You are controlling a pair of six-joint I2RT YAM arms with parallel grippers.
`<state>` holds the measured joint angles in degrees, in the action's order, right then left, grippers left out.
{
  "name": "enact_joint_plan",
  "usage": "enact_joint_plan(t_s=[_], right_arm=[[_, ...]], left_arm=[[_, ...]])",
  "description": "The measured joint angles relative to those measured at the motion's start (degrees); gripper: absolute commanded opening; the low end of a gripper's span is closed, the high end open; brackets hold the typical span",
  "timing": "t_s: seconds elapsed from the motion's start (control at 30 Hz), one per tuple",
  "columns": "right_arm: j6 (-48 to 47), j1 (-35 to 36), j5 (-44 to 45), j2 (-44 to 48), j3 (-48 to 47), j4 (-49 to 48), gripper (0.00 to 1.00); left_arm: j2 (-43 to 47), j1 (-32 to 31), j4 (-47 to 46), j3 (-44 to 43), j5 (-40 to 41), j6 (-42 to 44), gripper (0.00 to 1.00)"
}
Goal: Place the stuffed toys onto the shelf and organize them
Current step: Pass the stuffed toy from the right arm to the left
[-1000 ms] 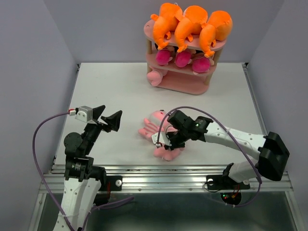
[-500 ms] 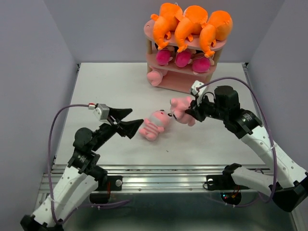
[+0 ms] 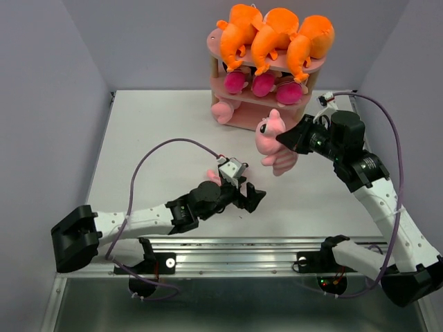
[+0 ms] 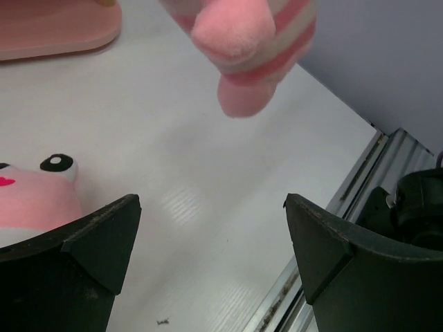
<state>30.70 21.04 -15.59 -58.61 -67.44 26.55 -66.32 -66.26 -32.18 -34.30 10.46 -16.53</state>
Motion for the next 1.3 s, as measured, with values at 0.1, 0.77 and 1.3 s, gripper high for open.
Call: enact_joint_plan(t_s=[0.1,0.77,1.3], right_arm=[[6.1,-0.5,-2.3,0.0,0.1,0.0,0.04],[22.3,-2.6,-8.9,-0.7,3.4,-0.2,0.03],[9.1,-3.1,-8.8,1.6,5.1,-4.0,0.96]], left_arm=[[-5.6,-0.9,-4.9,-2.6,2.8,-0.2,0.96],[-12.0,-4.2,-19.0,-5.6,11.2,-0.8,0.44],[-4.5,0.9,-9.3,-3.6,3.2,4.5,0.00]])
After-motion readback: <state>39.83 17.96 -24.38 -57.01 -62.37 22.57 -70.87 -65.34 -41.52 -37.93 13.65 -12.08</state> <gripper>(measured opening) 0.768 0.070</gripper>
